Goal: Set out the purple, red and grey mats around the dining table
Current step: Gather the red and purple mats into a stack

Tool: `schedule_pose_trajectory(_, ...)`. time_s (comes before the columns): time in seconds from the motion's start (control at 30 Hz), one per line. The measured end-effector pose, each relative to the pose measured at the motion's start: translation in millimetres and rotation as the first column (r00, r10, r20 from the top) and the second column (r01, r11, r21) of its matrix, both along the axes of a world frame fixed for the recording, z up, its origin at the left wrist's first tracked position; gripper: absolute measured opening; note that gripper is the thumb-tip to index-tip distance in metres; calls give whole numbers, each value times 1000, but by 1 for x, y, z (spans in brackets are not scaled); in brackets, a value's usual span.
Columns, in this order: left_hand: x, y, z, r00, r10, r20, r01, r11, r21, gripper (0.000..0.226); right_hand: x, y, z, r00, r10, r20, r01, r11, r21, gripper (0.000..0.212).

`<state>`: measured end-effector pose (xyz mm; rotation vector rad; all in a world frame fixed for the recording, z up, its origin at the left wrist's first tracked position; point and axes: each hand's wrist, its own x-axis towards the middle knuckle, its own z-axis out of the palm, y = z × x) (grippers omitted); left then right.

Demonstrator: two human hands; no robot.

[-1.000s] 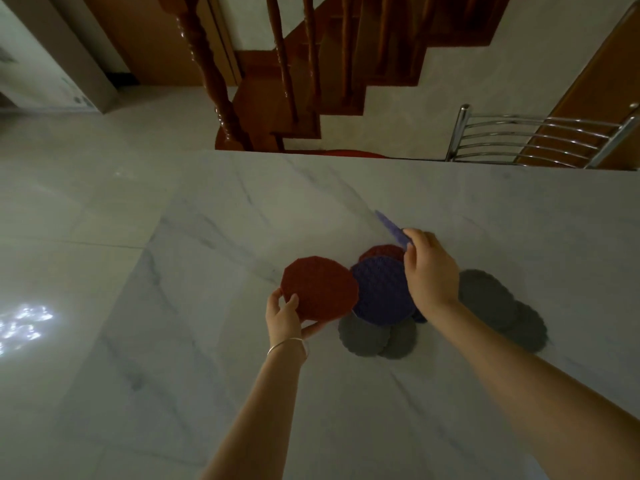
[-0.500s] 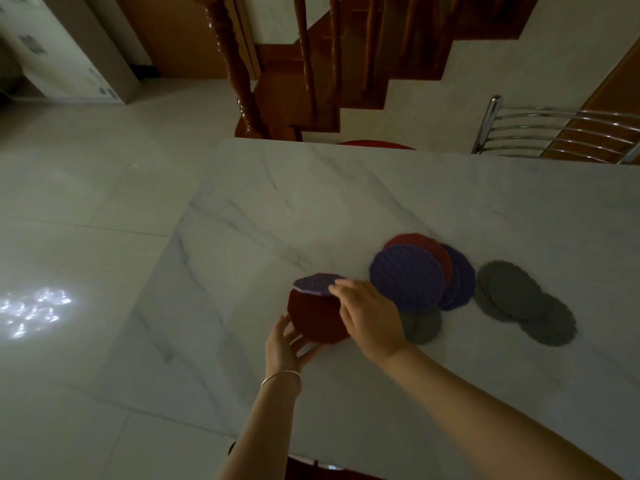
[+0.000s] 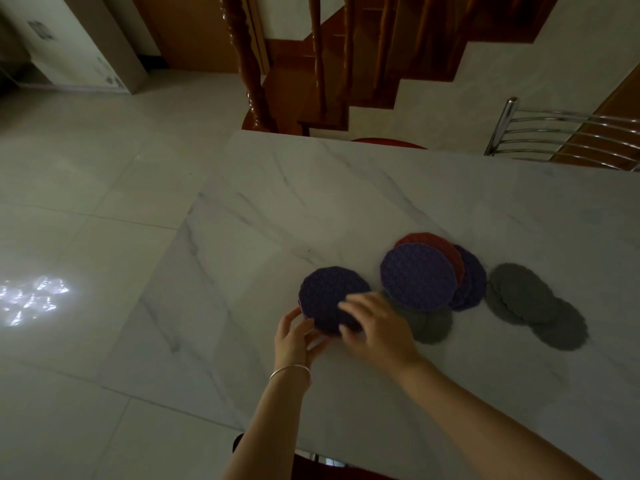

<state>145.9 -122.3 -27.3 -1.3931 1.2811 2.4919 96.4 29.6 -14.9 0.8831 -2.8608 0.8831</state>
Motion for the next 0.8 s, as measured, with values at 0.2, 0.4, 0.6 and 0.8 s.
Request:
schedule_pose_trajectory(0.2,0,-3,-6,1000,-2,-3,2,1000,-17,29,-58,51,-6,936,-346,56,284,843,457,73)
schedule_pose_trajectory(0.4,-1,-2,-7,1000,-1,3,1,999,-34,31,-64,64,-8,964,-252,83,145,762,631,62)
schedule_pose_trajectory(0.6,-3,2,-1,1000,10,16,-10,1000,-6,24,-57,46,14,959,-129,-254,233,869,438,13)
schedule_pose_trajectory(0.8,-7,2,7,996,54,71,-60,994,89,21,-65,11,40,872,-294,-391,309,951,-24,15)
